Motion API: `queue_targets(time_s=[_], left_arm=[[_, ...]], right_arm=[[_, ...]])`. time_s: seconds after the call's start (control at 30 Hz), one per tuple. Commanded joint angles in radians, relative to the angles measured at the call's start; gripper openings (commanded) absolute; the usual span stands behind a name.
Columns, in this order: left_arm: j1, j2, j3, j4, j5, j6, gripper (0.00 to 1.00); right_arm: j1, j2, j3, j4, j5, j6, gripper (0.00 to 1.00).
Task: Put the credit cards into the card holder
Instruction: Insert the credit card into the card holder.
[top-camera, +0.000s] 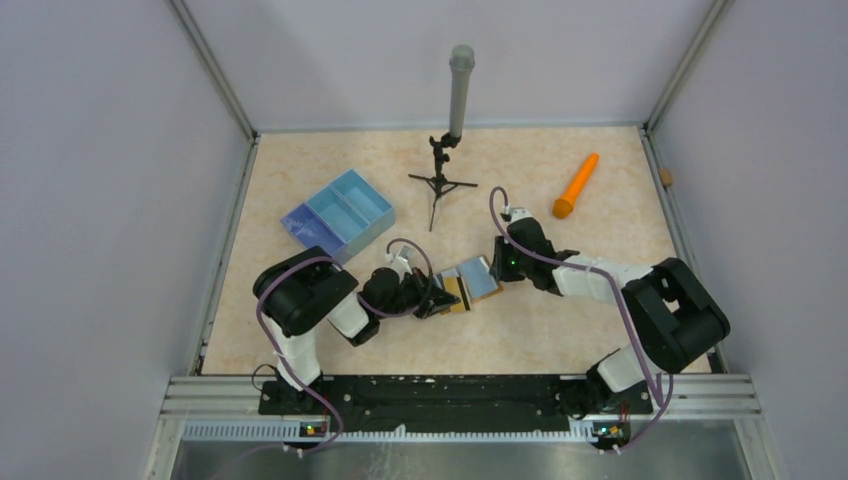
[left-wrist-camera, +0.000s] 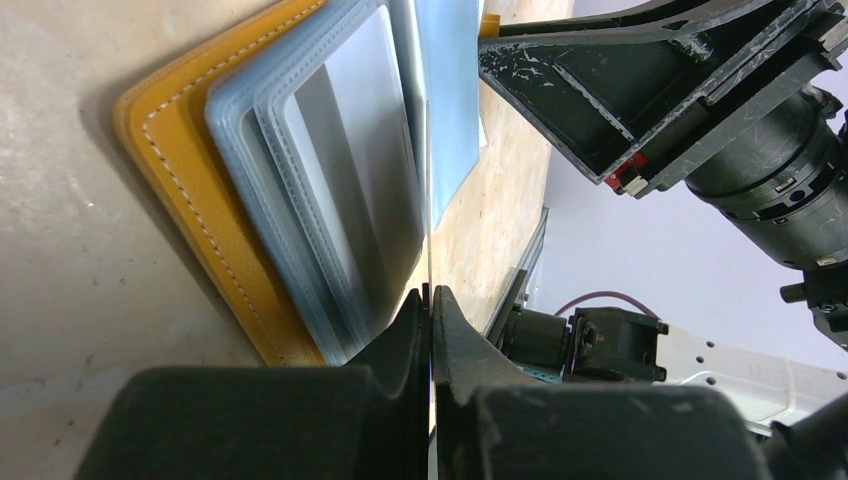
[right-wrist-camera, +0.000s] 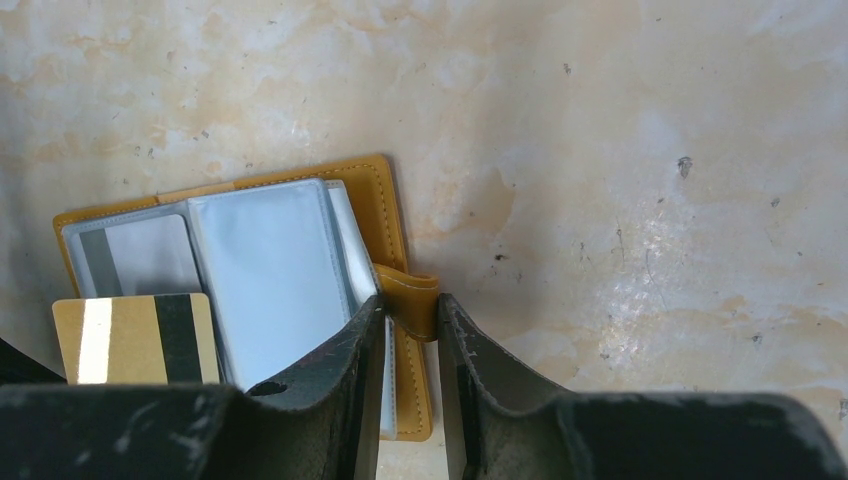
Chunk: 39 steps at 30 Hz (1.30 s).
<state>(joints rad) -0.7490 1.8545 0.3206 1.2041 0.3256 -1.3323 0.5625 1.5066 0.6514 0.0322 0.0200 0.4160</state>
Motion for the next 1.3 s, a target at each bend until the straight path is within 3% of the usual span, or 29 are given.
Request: queue_targets(time_s=[0.0, 0.5, 1.27], left_arm=[[-0.004, -0.001, 0.013, 0.045, 0.012, 0.017, 0.00], [0.005, 0.070, 0.047, 0.051, 0.039, -0.008, 0.00], [0.006, 0.002, -0.023, -0.008, -0.046, -0.016, 0.00]], right_arm=[[0.008, 0.035, 0.004, -0.082, 0.042, -0.004, 0.24], [0.009, 0.033, 0.009, -0.087, 0.044, -0.004, 0.24], [0.008, 0.030, 0.010, -0.097, 0.050, -0.001, 0.23]])
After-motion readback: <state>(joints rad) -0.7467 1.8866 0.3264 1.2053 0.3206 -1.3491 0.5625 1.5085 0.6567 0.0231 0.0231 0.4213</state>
